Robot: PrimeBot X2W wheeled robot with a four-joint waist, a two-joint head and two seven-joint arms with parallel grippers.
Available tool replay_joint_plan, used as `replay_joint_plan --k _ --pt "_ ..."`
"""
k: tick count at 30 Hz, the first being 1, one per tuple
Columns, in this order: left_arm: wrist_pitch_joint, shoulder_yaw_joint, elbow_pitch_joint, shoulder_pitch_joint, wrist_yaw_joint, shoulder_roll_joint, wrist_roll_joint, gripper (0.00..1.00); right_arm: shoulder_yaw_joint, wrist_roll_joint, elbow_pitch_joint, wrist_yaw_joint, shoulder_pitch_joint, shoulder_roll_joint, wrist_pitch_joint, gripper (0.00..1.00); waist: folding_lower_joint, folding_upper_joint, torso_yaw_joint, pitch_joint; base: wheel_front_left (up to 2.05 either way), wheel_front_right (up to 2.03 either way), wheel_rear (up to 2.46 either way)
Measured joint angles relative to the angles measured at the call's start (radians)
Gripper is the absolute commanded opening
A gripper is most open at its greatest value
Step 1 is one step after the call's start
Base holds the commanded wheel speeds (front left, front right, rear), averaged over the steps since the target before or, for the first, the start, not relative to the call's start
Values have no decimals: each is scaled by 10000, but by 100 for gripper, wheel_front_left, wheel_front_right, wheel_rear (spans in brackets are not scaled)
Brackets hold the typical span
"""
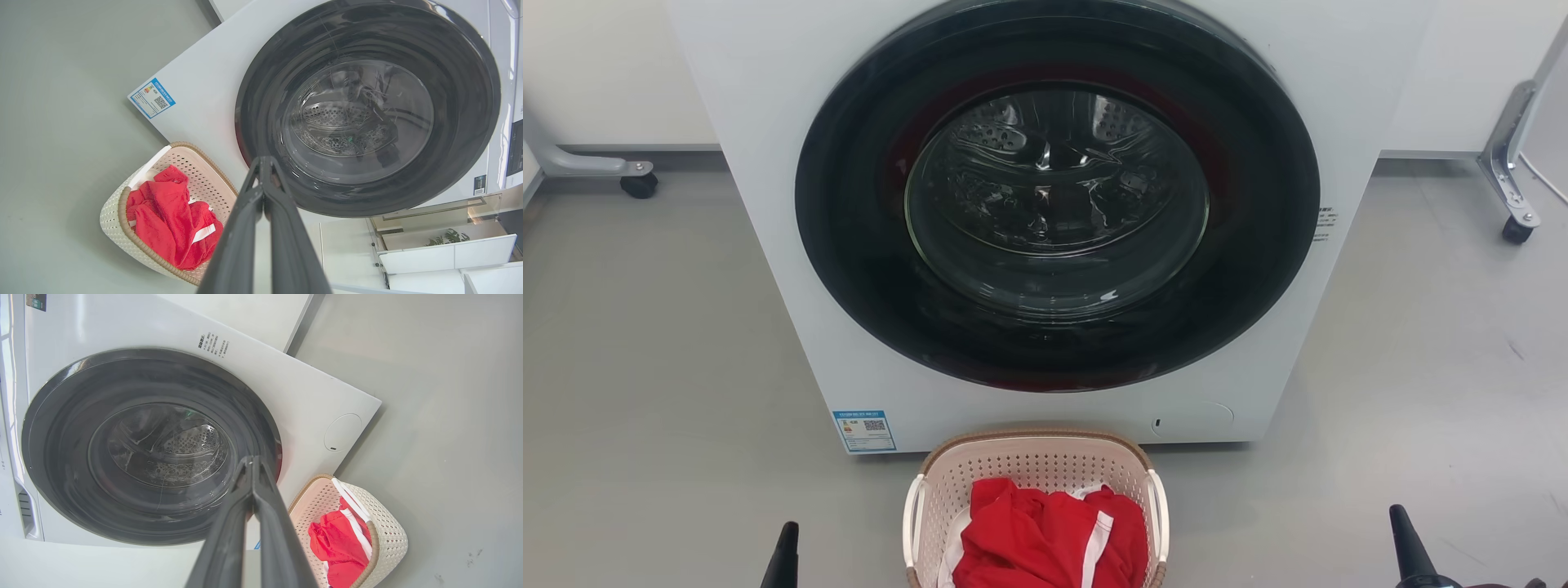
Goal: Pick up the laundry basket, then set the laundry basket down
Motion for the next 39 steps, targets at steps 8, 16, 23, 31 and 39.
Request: replay_joint_plan --k 8,16,23,31,39 --pt "276 272 58 -102 -207 -31 -1089 0 -349 1016 111 182 -60 19 268 0 0 0 -40 -8 0 0 0" --pt "571 535 113 -279 -439 -67 -2102 0 -706 1964 209 368 -244 50 533 0 0 0 -80 -16 0 0 0" --pt "853 788 157 -462 -616 -132 -3166 0 -1060 2982 336 614 -435 73 844 0 0 0 -120 -23 0 0 0" --pt "1053 995 203 -661 -782 -178 -4029 0 -1333 3682 433 742 -526 92 1043 0 0 0 -148 -29 0 0 0" --pt "1053 997 211 -661 -782 -186 -4036 0 -1335 3682 437 744 -601 94 1043 0 0 0 -148 -29 0 0 0"
